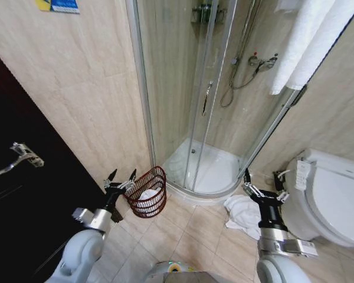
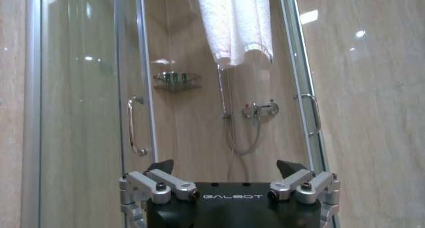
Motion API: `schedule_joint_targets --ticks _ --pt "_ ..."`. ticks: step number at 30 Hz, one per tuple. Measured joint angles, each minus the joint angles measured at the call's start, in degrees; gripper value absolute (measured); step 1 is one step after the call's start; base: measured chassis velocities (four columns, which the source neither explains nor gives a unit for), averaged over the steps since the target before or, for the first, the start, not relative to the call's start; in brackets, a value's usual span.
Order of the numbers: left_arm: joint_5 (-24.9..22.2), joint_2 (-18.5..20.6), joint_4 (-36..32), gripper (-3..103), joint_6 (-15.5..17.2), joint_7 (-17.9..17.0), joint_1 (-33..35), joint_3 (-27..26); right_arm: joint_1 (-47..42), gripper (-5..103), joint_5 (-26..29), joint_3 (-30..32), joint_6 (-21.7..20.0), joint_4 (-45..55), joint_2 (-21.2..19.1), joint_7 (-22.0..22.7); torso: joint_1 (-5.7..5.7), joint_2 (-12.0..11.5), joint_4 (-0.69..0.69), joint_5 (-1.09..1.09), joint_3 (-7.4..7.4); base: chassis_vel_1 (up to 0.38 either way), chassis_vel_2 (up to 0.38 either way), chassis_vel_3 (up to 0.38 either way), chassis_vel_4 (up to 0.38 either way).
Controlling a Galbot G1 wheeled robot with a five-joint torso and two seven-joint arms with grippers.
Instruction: Discard the used towel into the hamper.
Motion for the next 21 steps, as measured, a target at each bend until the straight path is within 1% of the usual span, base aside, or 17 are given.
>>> schedule_joint_targets --ticks 2,3,6,8,10,13,15,21 --pt "1.4 -2.1 -2.2 100 0.2 0.1 1.8 -0.4 0.4 100 0.3 -0.1 -0.6 0.4 0.0 0.0 0.00 0.0 0.00 -0.01 0.00 0.000 0.000 0.000 0.000" --pt "1.4 -2.1 -2.2 100 0.2 0.1 1.8 -0.4 0.4 100 0.3 -0.1 -0.6 0.4 0.0 0.0 0.00 0.0 0.00 -0.01 0.00 0.000 0.000 0.000 0.000" --pt "2.9 -4.2 -3.5 100 0.0 0.2 3.0 -0.7 0.8 100 0.5 -0.4 -0.8 0.7 -0.2 -0.1 0.00 0.0 0.00 -0.01 0.00 0.000 0.000 0.000 0.000" --pt "3.3 -4.5 -3.5 100 -0.2 0.2 3.2 -0.8 0.8 100 0.5 -0.5 -0.8 0.7 -0.3 -0.2 0.00 0.0 0.00 -0.01 0.00 0.000 0.000 0.000 0.000" --pt "4.8 -5.3 -3.6 100 -1.2 0.3 3.5 -0.8 0.8 100 0.6 -0.6 -0.8 0.9 -0.4 -0.3 0.01 0.0 0.00 -0.01 0.00 0.000 0.000 0.000 0.000" --pt "6.1 -6.2 -3.7 100 -1.8 0.6 3.9 -0.8 0.7 100 0.7 -0.6 -0.8 1.0 -0.3 -0.3 0.01 0.0 0.00 -0.01 0.00 0.000 0.000 0.000 0.000" --pt "6.5 -7.4 -4.1 100 -2.0 0.7 4.1 -0.8 0.5 100 0.8 -0.6 -0.5 1.0 -0.2 -0.4 0.01 0.0 0.00 -0.01 0.00 0.000 0.000 0.000 0.000" --pt "7.0 -8.7 -4.3 100 -2.1 0.9 4.2 -0.8 0.4 100 0.8 -0.6 -0.2 1.0 -0.1 -0.9 0.01 0.0 0.00 -0.01 0.00 0.000 0.000 0.000 0.000"
